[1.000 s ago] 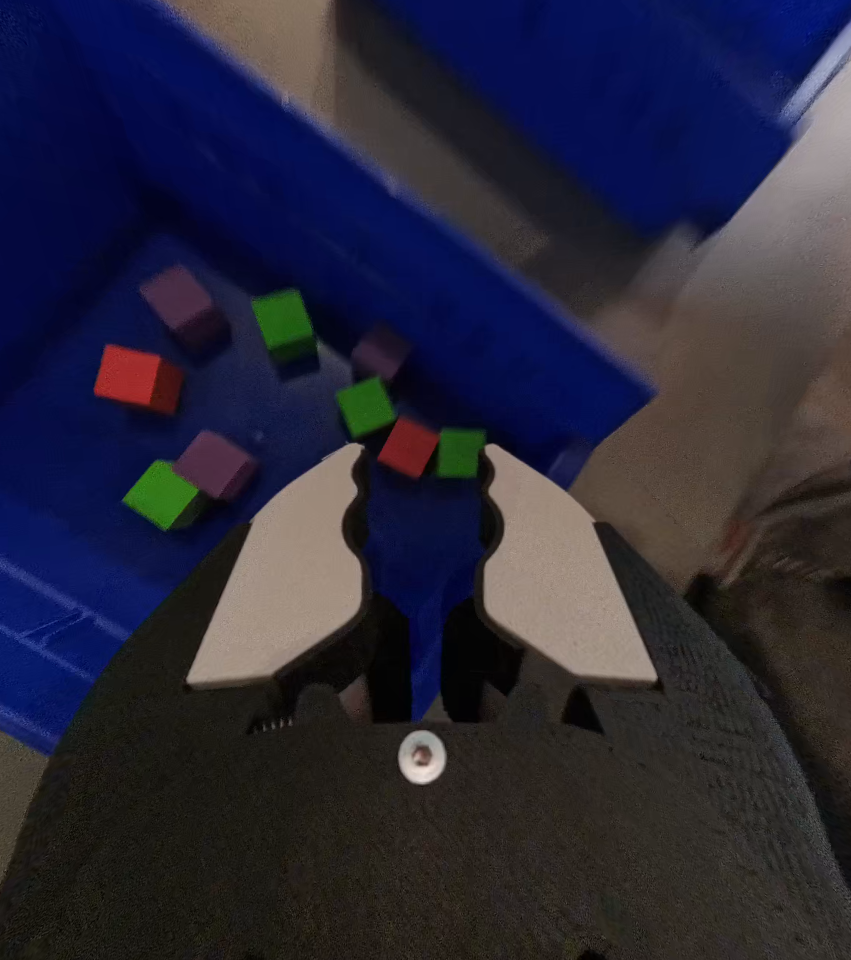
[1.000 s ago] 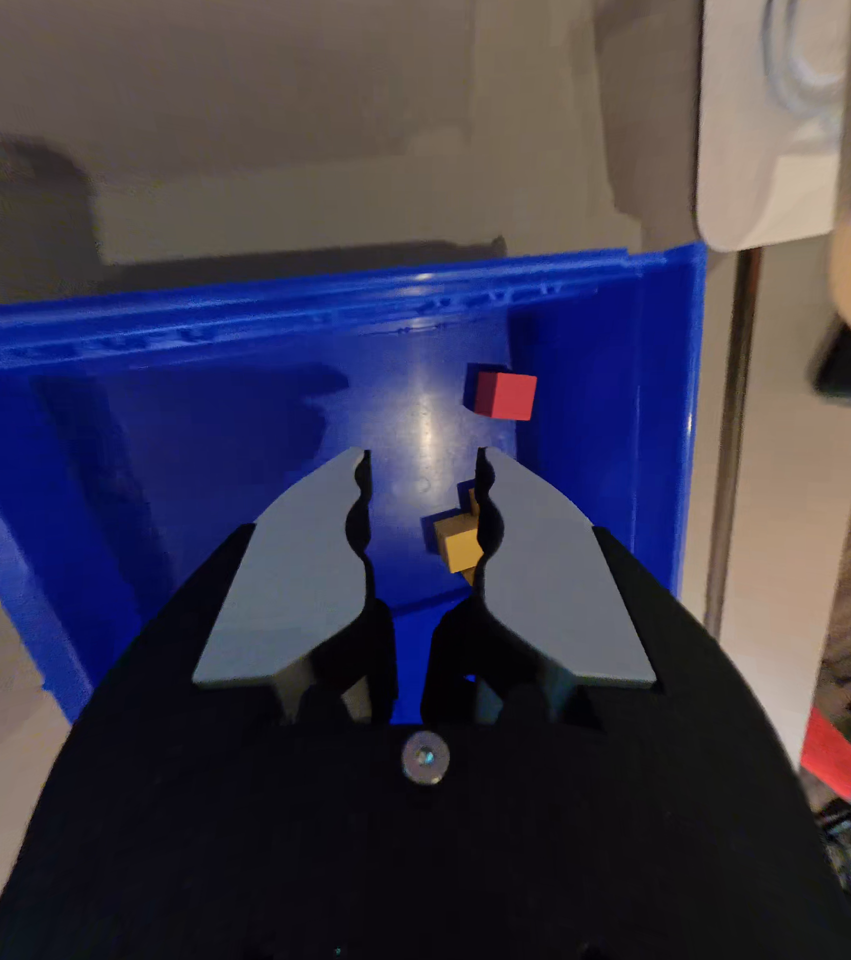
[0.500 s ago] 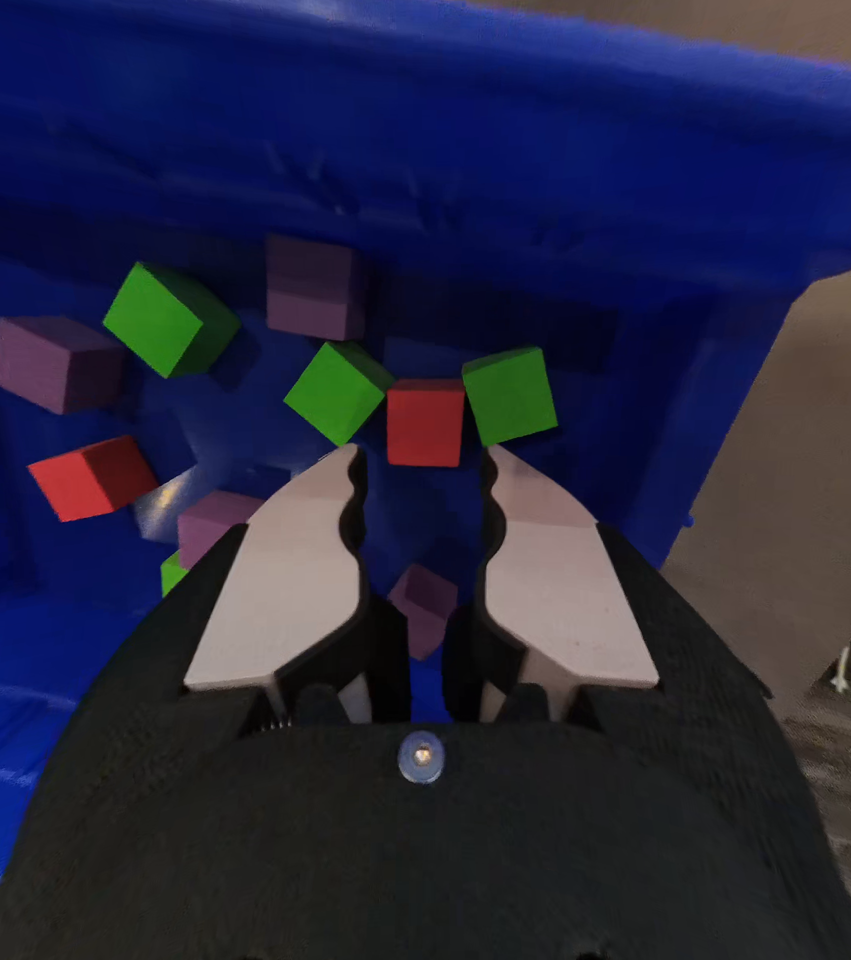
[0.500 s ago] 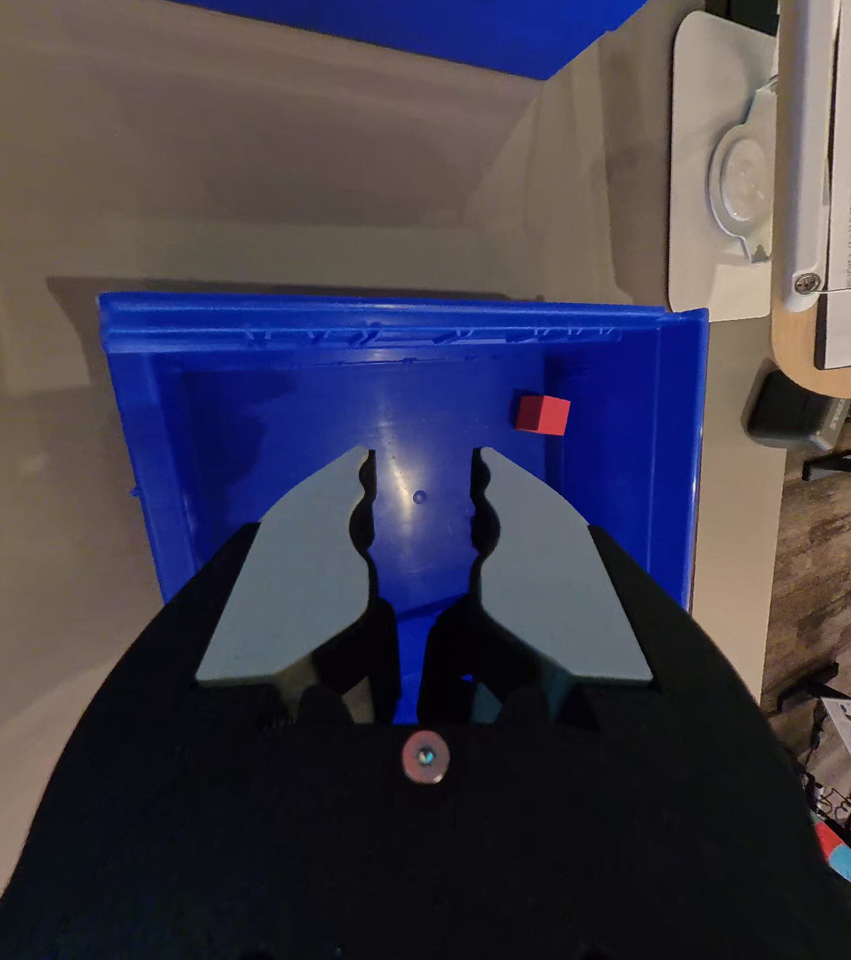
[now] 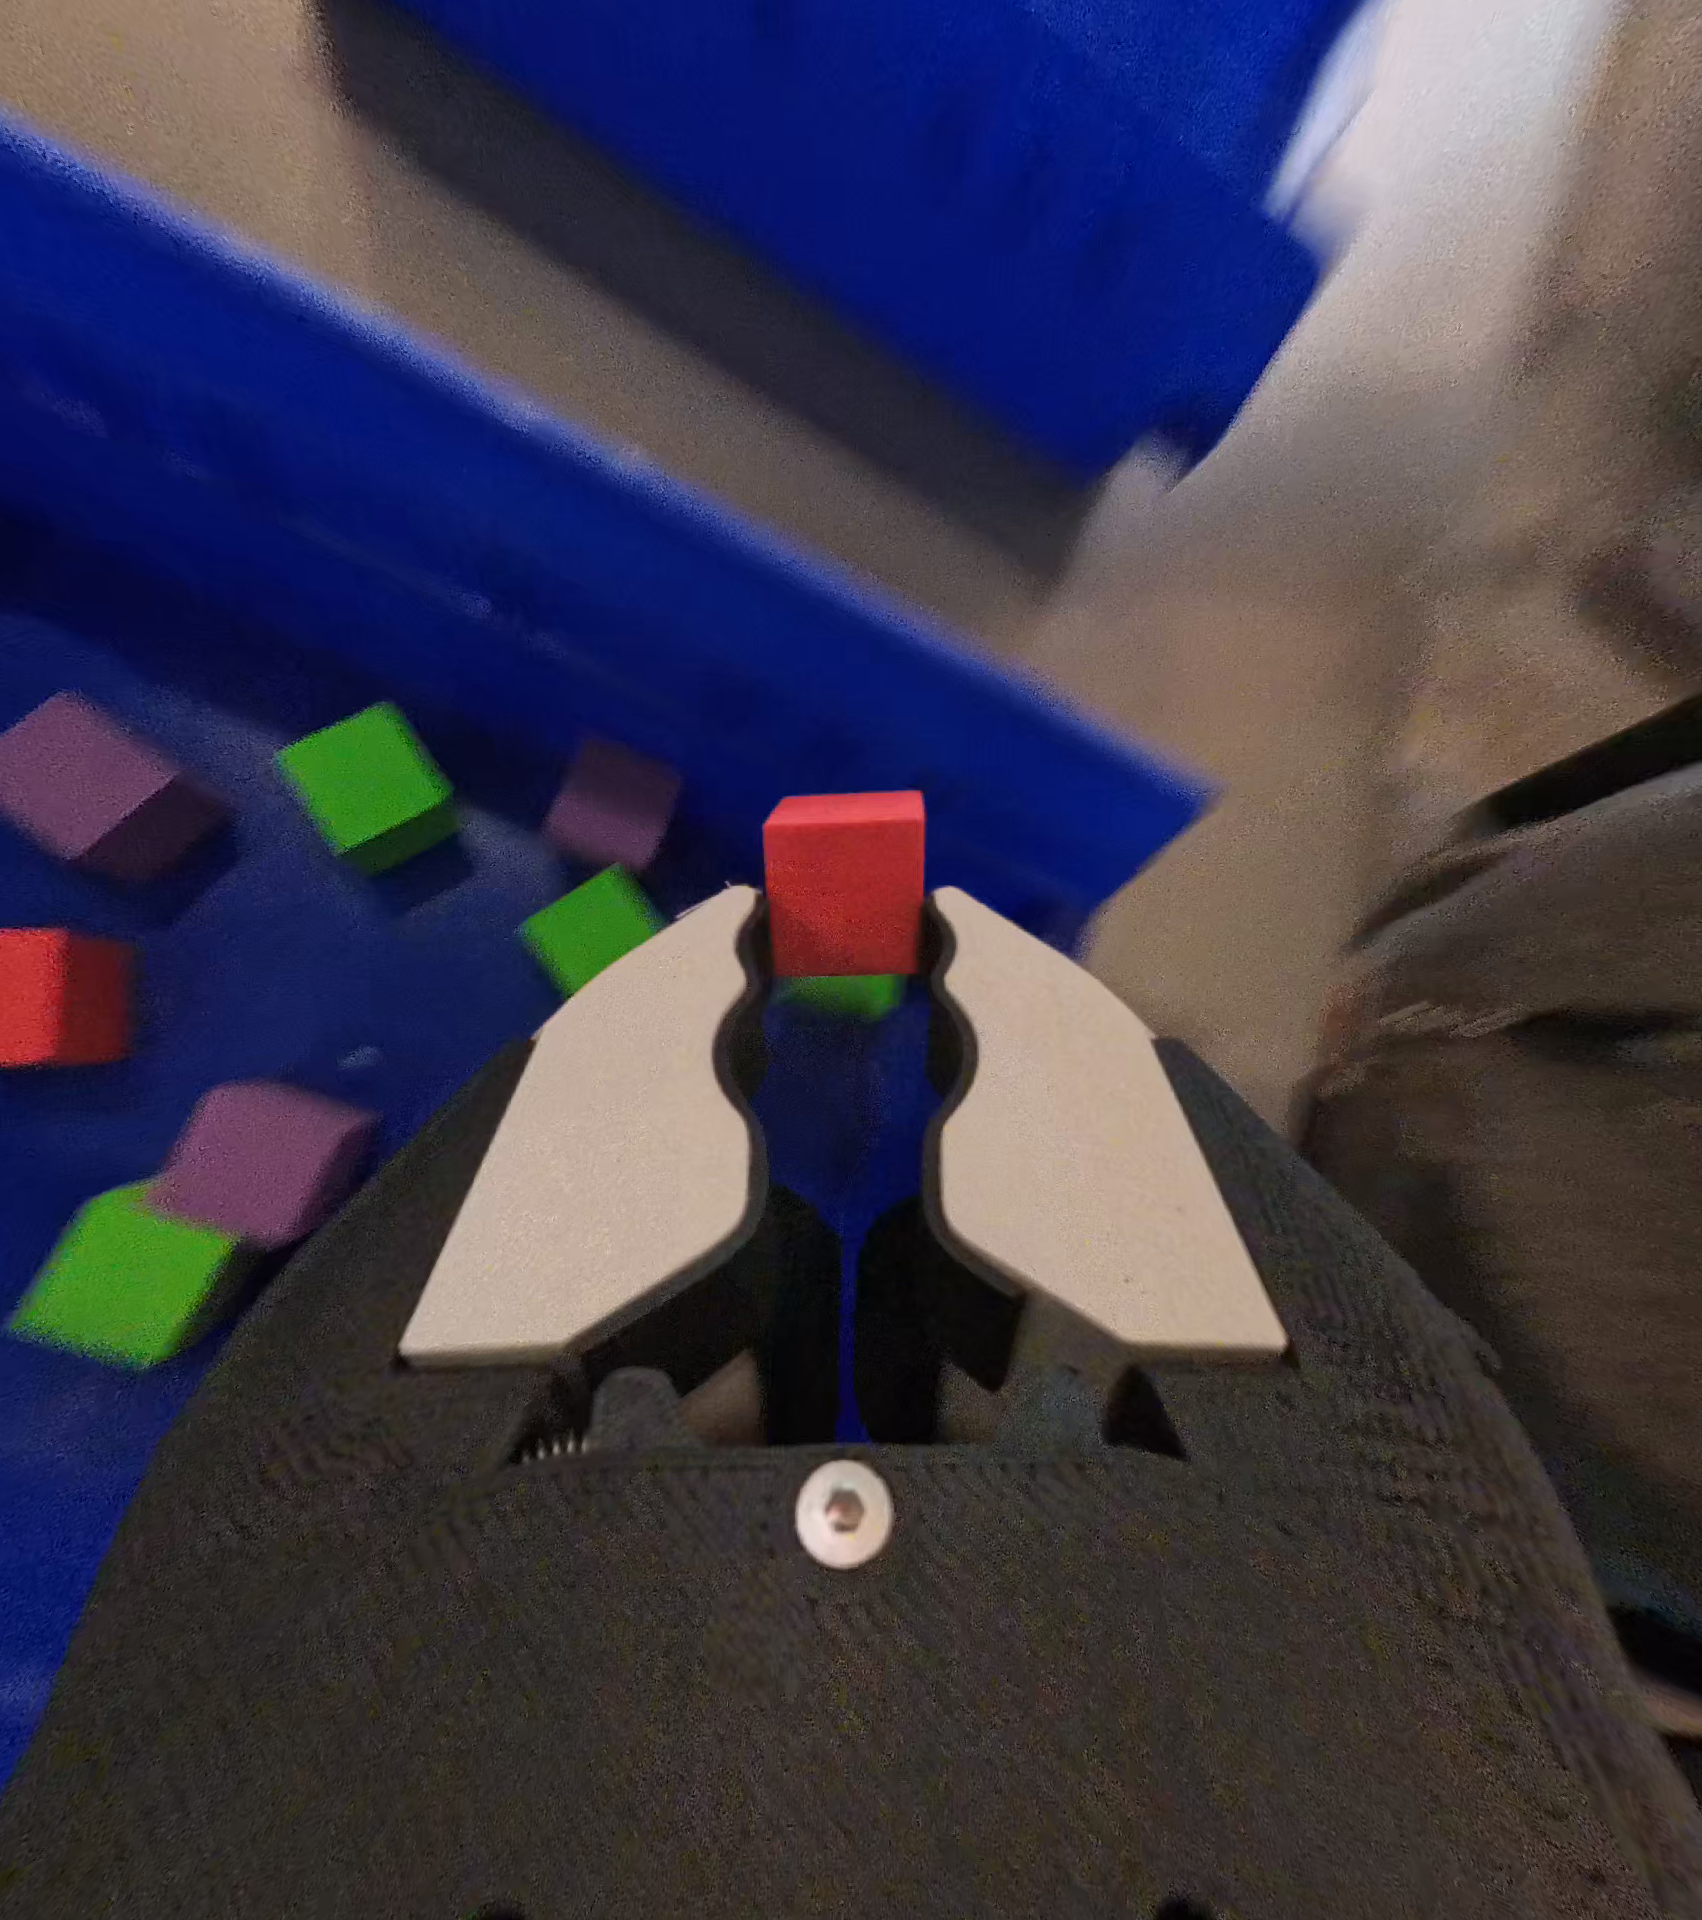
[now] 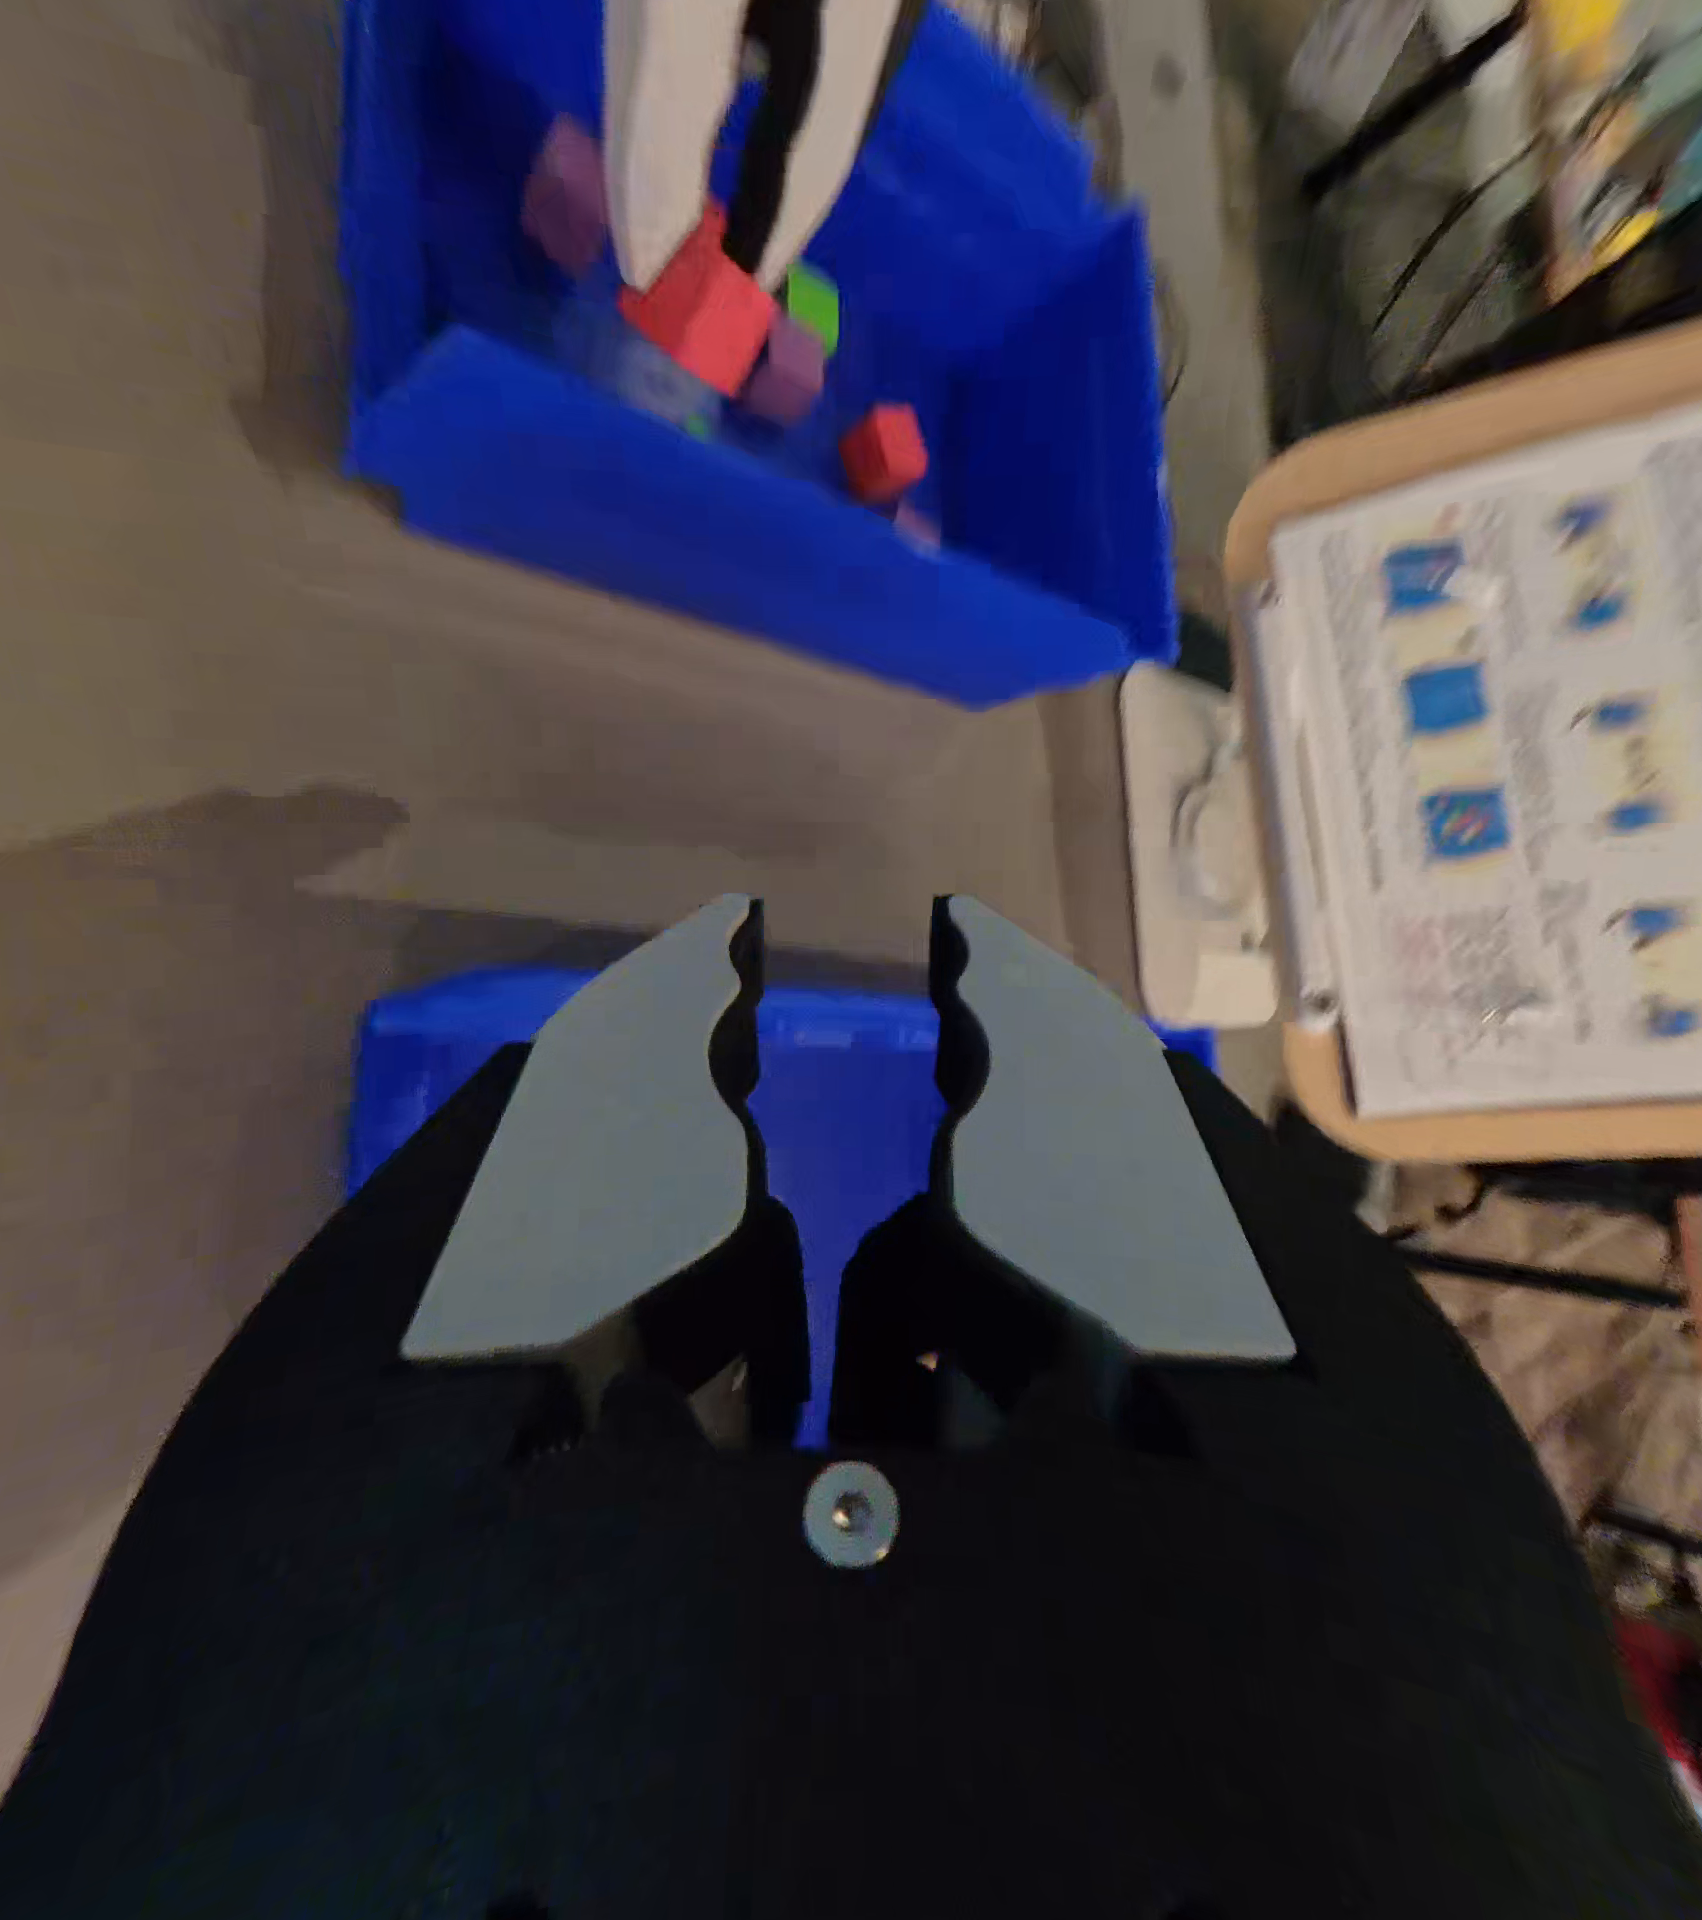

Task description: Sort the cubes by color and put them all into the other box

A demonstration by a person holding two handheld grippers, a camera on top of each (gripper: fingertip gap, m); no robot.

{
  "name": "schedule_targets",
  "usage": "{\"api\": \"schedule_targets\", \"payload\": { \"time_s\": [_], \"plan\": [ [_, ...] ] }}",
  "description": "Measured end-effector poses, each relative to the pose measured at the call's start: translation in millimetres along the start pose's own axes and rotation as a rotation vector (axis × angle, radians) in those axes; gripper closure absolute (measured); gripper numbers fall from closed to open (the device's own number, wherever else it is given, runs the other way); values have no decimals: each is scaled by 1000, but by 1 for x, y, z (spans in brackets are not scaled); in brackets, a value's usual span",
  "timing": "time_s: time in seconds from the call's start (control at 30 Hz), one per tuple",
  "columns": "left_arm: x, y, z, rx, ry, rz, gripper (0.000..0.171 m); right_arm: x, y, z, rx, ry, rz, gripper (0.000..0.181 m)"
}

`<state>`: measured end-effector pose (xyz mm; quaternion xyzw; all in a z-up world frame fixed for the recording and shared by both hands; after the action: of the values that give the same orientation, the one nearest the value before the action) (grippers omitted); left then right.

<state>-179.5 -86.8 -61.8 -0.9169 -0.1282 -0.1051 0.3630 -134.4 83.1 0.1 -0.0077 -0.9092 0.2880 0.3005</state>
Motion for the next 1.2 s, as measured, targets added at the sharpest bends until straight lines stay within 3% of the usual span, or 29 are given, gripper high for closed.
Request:
{"api": "schedule_targets", "payload": {
  "time_s": [0.13,0.27,0.33,0.57,0.83,1.0,1.1,1.2],
  "plan": [
    [52,-57,-53,409,497,-265,144,-12,-46,16,115,19,-67,154],
    [82,-74,-68,525,690,-322,144,-4,-89,19,234,114,-79,145],
    [93,-79,-71,553,733,-325,144,-2,-106,18,285,121,-57,136],
    [111,-87,-69,595,761,-321,144,-2,-142,11,372,153,-82,142],
    [114,-91,-67,656,806,-344,144,1,-147,10,354,161,-72,153],
    [97,-93,-80,765,714,-369,127,18,-116,-4,235,185,-73,153],
    [74,-90,-96,874,635,-420,143,46,-52,-12,8,148,9,153],
    [63,-82,-100,903,602,-437,154,63,36,-11,-312,12,97,153]
  ]
}}
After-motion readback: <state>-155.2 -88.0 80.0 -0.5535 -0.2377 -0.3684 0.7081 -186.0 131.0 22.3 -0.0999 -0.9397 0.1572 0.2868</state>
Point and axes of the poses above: each gripper's, where its closed fingertips meet, z out along the fingers, y out of its underside, x = y × z across the jaws, the point moved 1 cm from there along -z, back along the fingers, and after that the axes turned 6 degrees about -y, right-handed, at the moved point
